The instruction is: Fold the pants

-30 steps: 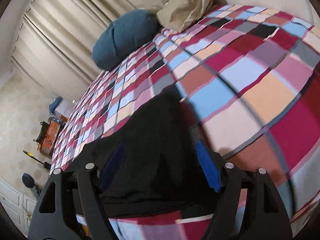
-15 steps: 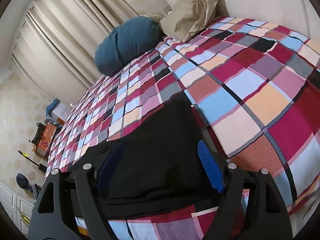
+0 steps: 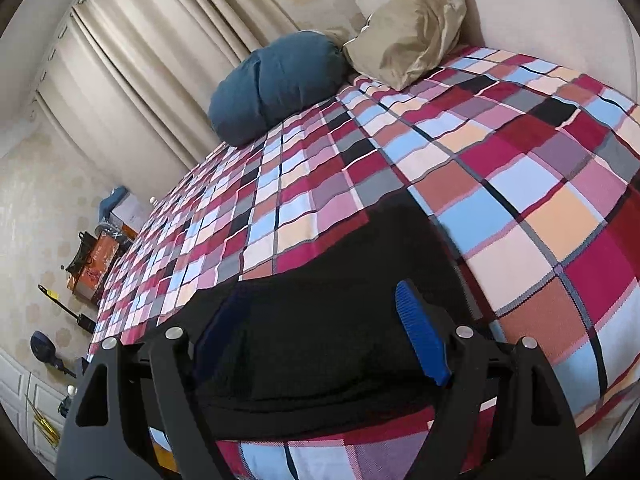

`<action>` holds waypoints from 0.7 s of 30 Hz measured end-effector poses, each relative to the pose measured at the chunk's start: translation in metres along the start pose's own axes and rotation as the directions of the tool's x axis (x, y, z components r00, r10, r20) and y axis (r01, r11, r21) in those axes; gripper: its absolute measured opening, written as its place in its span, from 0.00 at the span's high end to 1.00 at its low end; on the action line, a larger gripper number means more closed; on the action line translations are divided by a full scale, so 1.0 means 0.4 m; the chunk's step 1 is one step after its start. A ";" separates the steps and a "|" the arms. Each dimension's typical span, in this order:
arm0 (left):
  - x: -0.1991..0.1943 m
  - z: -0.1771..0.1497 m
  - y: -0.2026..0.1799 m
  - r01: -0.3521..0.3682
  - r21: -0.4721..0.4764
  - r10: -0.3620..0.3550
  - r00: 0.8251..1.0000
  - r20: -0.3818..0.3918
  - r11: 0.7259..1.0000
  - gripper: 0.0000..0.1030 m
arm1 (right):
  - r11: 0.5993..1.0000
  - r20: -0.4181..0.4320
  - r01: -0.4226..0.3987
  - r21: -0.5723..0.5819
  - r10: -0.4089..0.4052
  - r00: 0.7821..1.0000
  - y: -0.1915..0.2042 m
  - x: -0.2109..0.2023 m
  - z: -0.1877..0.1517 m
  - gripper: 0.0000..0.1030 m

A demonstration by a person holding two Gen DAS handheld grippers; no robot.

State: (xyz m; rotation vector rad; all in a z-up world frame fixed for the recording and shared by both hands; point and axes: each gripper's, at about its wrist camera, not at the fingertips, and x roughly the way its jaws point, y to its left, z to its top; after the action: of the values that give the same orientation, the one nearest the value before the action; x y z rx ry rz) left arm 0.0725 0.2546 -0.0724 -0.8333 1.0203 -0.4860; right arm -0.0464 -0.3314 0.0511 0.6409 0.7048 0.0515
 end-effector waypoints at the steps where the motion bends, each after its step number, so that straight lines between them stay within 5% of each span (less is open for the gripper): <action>1: -0.003 0.000 0.008 0.020 -0.019 -0.020 1.000 0.005 1.000 0.73 | 1.000 0.001 0.001 -0.004 -0.001 1.000 0.007 0.000 -0.002 0.24; 5: -0.009 -0.013 -0.005 -0.001 -0.009 0.001 0.999 0.033 1.000 0.77 | 0.999 0.020 0.027 -0.043 -0.026 0.999 0.033 -0.004 -0.011 0.24; 10: -0.038 -0.033 -0.047 0.061 -0.001 -0.061 0.993 0.097 0.998 0.82 | 0.985 0.033 0.115 -0.128 -0.112 0.993 0.063 0.015 -0.032 0.19; 21: -0.020 -0.043 -0.330 0.093 0.187 -0.113 0.988 0.100 0.978 0.83 | 0.977 -0.001 0.140 -0.158 -0.142 0.990 0.057 0.054 -0.074 0.13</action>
State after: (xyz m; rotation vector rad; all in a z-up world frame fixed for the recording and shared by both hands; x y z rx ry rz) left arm 0.0560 0.1737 0.0323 -0.7433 0.8201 -0.6061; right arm -0.0445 -0.2919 0.0341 0.4380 0.7487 -0.0201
